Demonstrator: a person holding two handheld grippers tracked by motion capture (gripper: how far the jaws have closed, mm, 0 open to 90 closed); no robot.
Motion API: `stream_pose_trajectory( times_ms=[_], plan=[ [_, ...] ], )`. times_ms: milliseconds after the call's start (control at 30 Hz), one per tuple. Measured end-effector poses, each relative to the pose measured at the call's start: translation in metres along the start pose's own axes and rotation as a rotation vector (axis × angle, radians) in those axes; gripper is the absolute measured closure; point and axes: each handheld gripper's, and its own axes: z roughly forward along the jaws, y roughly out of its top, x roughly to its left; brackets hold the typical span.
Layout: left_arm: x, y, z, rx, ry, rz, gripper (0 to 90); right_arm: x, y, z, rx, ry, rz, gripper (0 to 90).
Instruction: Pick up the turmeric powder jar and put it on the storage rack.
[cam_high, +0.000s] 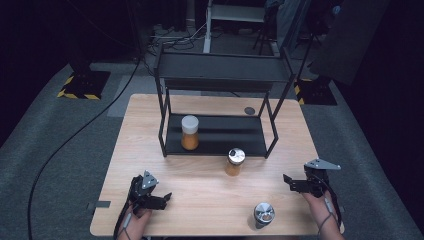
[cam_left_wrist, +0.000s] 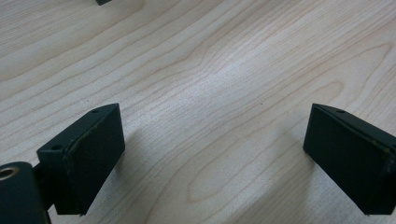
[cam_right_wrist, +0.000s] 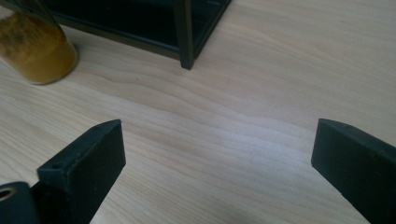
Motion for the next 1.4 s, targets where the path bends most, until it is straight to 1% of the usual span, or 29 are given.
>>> stream_pose_trajectory(
  times_ms=[167,300,333,433,533,667,833,867,900,1033,1067,1200,1233,1267,1400],
  plan=[
    [0.0,0.0,0.0,0.0,0.0,0.0,5.5,0.006,0.009,-0.006,-0.028,0.009,-0.012,2.9],
    [0.0,0.0,0.0,0.0,-0.001,0.0,5.4,0.011,0.017,-0.01,-0.036,0.012,-0.024,3.1],
    [0.0,0.0,0.0,0.0,0.0,0.0,5.4,0.013,0.022,-0.012,-0.038,0.011,-0.033,3.7],
    [0.0,0.0,0.0,0.001,-0.001,0.001,5.2,0.014,0.026,-0.013,-0.041,0.014,-0.036,4.0],
    [0.0,0.001,0.0,0.003,0.0,0.002,4.8,0.014,0.034,-0.017,-0.06,0.018,-0.036,4.1],
    [0.0,0.001,0.0,0.003,0.0,0.002,4.8,0.016,0.039,-0.019,-0.07,0.023,-0.043,4.0],
    [0.0,0.002,0.001,0.007,0.001,-0.001,3.6,0.019,0.05,-0.023,-0.089,0.039,-0.044,4.0],
    [0.0,0.002,0.001,0.007,0.001,-0.001,3.3,0.019,0.05,-0.023,-0.089,0.039,-0.044,4.0],
    [0.0,0.003,0.002,0.008,0.001,0.0,3.1,0.022,0.055,-0.024,-0.1,0.047,-0.049,4.0],
    [0.0,0.002,0.002,0.008,0.001,0.0,3.1,0.026,0.061,-0.023,-0.102,0.053,-0.063,4.0],
    [0.0,0.003,0.002,0.008,0.0,0.001,3.0,0.028,0.066,-0.023,-0.103,0.06,-0.066,4.0],
    [0.0,0.003,0.002,0.009,-0.002,0.003,2.4,0.032,0.071,-0.022,-0.11,0.07,-0.064,4.0],
    [0.0,0.003,0.002,0.009,-0.002,0.004,2.4,0.036,0.075,-0.021,-0.108,0.075,-0.07,4.0],
    [0.0,0.003,0.002,0.01,-0.002,0.004,2.4,0.036,0.075,-0.021,-0.108,0.075,-0.07,4.0],
    [0.0,0.003,0.002,0.01,-0.003,0.003,2.3,0.043,0.082,-0.017,-0.11,0.089,-0.081,4.0]
  ],
)
